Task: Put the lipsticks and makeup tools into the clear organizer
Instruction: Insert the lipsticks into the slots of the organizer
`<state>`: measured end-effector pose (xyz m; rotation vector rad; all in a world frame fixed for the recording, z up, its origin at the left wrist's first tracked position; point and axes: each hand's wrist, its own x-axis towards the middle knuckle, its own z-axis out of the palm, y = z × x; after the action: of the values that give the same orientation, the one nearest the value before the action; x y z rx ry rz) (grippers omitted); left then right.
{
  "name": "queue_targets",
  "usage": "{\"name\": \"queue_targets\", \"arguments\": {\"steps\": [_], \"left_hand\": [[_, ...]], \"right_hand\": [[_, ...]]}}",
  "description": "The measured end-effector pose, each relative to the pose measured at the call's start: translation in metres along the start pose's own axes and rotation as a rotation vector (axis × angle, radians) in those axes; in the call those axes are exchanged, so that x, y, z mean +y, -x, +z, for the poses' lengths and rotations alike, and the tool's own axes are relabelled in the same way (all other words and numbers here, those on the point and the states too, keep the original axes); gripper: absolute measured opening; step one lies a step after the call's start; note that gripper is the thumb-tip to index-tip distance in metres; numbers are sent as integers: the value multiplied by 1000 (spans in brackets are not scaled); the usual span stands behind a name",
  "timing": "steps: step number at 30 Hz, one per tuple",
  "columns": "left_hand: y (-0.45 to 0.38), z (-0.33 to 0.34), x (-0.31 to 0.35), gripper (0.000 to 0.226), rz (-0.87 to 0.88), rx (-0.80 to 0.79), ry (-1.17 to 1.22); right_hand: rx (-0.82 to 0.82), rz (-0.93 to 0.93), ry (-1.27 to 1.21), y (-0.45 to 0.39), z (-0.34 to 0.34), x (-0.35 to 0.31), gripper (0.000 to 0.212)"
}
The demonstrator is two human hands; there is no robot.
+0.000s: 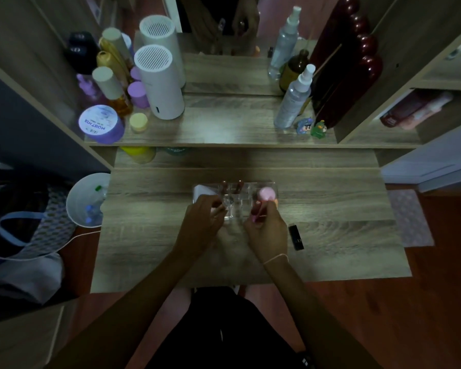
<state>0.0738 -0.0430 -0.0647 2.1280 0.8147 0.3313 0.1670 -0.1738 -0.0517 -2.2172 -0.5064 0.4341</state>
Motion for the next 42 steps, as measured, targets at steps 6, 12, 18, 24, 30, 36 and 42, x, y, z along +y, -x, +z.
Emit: {"name": "queue_targets", "arguments": {"steps": [6,12,18,24,30,36,42], "left_hand": [[-16,-3,8,18,52,138,59],[-22,3,6,21,18,110,31],[-25,8,0,22,-23,35,-8],[-23,8,-1,19,-12,47,-25],[-23,10,-1,21,-5,35,-57],[-25,10,2,15,32,65,-93],[-24,10,-1,22,50,49,-75]], "right_hand": [[34,-135,-50,-36,-13,-24,32],[0,-167,55,-65,-19,-22,23],[-96,-162,125,-80,-12,-12,27],[-164,-137,212,-88,-4,-7,27],[-203,-173,323,-94,1,-4,26],[-190,-205,353,-98,3,-4,26],[-201,-207,350,-98,3,-4,24]]}}
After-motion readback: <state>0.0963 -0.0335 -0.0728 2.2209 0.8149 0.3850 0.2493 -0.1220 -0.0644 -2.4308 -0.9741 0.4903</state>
